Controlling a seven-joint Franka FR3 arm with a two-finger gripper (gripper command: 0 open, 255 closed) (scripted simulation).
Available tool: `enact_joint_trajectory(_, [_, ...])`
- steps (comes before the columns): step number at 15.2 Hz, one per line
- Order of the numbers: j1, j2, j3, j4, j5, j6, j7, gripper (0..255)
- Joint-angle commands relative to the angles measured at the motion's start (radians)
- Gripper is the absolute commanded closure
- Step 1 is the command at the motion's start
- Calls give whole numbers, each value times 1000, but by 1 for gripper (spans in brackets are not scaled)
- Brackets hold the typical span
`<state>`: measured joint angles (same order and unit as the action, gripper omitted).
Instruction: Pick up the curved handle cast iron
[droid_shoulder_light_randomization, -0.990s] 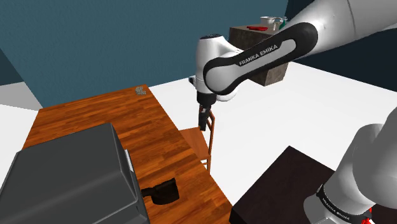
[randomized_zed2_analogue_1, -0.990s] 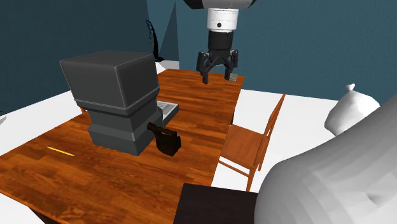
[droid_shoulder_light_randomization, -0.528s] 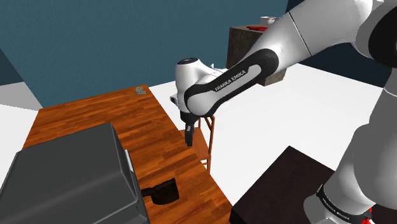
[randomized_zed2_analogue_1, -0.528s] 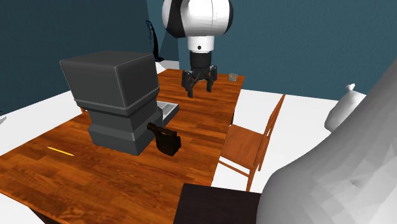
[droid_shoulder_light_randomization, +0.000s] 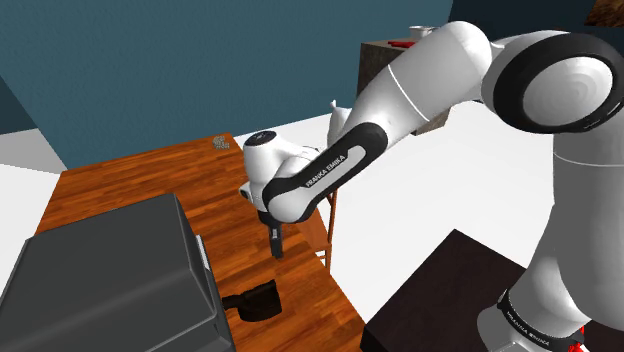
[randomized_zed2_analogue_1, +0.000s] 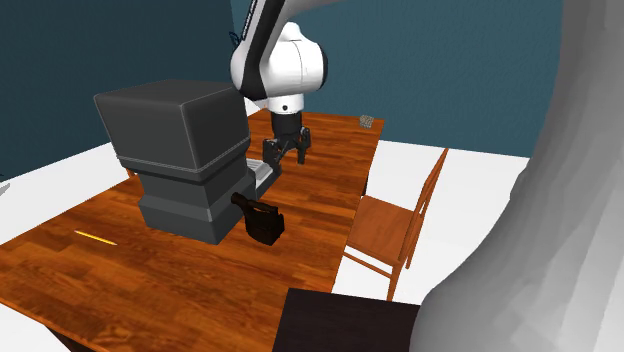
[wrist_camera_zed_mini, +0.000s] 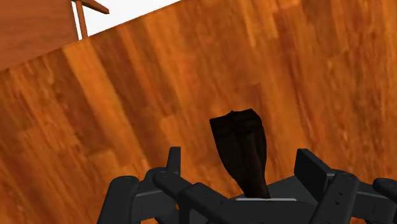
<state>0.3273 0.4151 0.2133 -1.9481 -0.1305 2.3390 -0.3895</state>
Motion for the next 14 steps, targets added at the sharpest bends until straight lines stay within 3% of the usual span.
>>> enact_joint_trajectory(1, [25,66,4,50,-27,6,-4,0])
enact_joint_trajectory(10, [146,357,5,296,-133,8,-44,0])
enact_joint_trajectory(14, [154,395,-2,311,-141,29,-41,0])
